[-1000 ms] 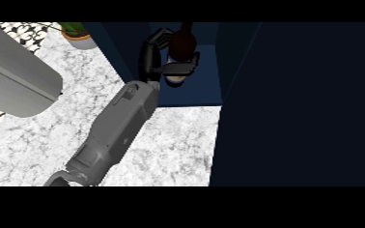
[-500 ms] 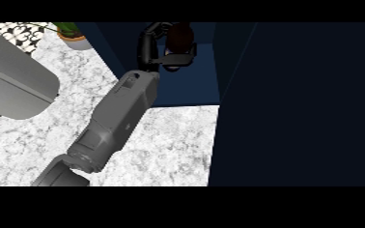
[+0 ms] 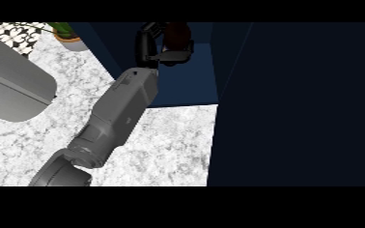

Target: Pick up the wine, place it into the cabinet and close the cabinet

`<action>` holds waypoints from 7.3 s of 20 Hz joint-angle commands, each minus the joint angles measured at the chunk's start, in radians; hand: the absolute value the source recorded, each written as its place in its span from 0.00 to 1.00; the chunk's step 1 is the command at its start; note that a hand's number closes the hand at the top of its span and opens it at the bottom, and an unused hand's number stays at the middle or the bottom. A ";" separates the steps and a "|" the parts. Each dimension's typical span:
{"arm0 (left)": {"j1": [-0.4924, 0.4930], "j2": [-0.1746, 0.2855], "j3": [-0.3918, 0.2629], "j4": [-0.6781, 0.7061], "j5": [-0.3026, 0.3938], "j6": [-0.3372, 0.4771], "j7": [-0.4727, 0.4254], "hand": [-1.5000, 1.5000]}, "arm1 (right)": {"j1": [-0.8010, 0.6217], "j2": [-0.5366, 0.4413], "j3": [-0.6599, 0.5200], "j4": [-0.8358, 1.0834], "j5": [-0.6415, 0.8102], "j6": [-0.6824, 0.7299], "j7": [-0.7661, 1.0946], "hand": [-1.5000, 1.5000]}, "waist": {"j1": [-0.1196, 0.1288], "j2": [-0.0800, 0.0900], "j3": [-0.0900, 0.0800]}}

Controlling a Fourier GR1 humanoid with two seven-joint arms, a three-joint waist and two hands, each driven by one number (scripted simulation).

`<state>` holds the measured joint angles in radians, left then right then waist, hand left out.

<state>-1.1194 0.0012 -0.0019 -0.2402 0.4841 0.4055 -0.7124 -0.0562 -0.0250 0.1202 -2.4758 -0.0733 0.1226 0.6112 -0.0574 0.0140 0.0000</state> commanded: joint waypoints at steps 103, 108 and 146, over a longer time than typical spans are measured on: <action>0.829 0.121 -0.755 -1.226 0.149 0.383 0.126 0.00 | 0.047 0.023 0.073 -0.066 0.062 -0.069 0.001 0.00 | 0.071 -0.023 0.001; 0.957 0.120 -0.772 -1.274 0.065 0.416 0.089 0.00 | -0.033 -0.015 -0.010 -0.077 -0.023 -0.061 0.085 0.00 | 0.061 -0.016 0.000; 1.452 0.691 -0.310 -1.803 0.319 -0.108 0.122 0.00 | 0.190 0.009 0.537 -0.141 -0.047 0.102 0.164 1.00 | 0.056 -0.021 -0.001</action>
<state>0.3114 0.6660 -0.4074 -2.0689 0.7441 0.3648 -0.5814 0.0754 -0.0050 0.5382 -2.4790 -0.1173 0.2091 0.7675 0.0069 -0.0049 -0.0006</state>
